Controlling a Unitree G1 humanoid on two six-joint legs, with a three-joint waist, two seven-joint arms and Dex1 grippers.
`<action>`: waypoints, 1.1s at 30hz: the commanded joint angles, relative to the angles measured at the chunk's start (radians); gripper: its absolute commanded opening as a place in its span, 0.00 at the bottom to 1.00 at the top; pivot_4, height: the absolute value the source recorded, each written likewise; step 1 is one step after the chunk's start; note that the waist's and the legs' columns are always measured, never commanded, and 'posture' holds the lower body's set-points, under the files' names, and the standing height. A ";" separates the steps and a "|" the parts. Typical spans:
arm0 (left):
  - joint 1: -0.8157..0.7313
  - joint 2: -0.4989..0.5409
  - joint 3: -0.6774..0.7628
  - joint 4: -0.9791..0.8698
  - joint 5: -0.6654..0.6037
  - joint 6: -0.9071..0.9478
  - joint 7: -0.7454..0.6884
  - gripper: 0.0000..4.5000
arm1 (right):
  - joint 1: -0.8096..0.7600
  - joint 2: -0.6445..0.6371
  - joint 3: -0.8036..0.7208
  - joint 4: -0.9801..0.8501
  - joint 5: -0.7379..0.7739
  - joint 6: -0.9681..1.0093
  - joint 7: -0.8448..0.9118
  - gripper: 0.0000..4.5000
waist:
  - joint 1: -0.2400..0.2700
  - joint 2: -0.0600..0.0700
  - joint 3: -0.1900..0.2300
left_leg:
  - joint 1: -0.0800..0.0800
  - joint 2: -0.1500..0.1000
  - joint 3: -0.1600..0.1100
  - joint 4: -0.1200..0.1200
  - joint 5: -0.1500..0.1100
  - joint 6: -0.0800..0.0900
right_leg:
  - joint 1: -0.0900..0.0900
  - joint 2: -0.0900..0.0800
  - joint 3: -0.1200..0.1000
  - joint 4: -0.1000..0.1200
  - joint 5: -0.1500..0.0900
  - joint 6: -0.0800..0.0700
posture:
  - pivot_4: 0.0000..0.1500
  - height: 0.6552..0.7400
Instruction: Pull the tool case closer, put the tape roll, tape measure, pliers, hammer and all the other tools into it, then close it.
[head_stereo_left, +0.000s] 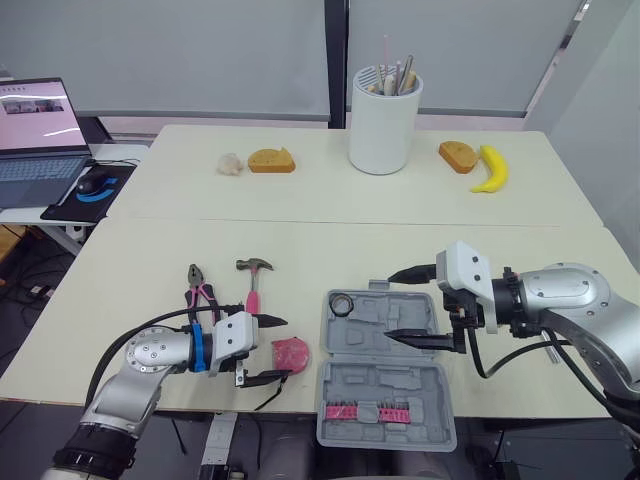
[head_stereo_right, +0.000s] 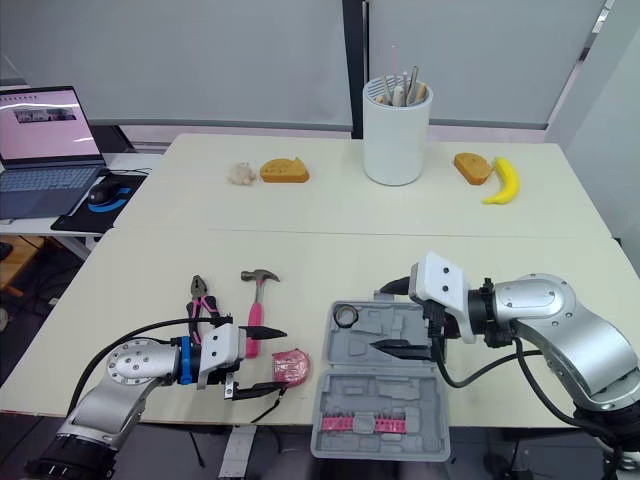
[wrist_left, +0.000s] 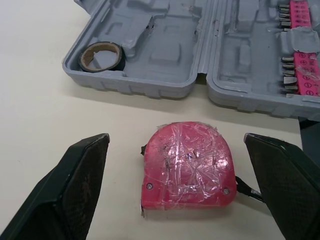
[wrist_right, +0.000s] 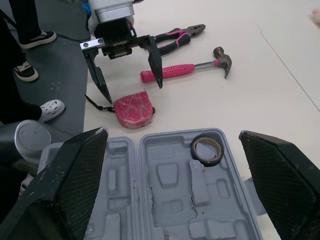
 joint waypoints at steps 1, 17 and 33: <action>0.008 -0.008 -0.005 -0.033 0.010 0.000 0.025 1.00 | 0.004 -0.012 -0.032 -0.040 0.013 -0.005 -0.011 1.00 | 0.001 0.000 0.000 | 0.000 0.000 0.000 0.000 0.000 0.000 | 0.000 0.000 0.000 0.000 0.000 0.000 | 1.00 1.00; -0.001 -0.041 -0.047 0.092 0.087 -0.055 0.074 1.00 | 0.011 -0.022 -0.038 -0.054 0.019 0.001 -0.030 1.00 | 0.002 0.000 0.000 | 0.000 0.000 0.000 0.000 0.000 0.000 | 0.000 0.000 0.000 0.000 0.000 0.000 | 1.00 1.00; 0.007 -0.061 -0.053 0.125 0.101 -0.098 0.088 0.71 | 0.004 -0.021 -0.042 -0.059 0.020 0.015 -0.033 1.00 | 0.002 0.000 0.000 | 0.000 0.000 0.000 0.000 0.000 0.000 | 0.000 0.000 0.000 0.000 0.000 0.000 | 1.00 1.00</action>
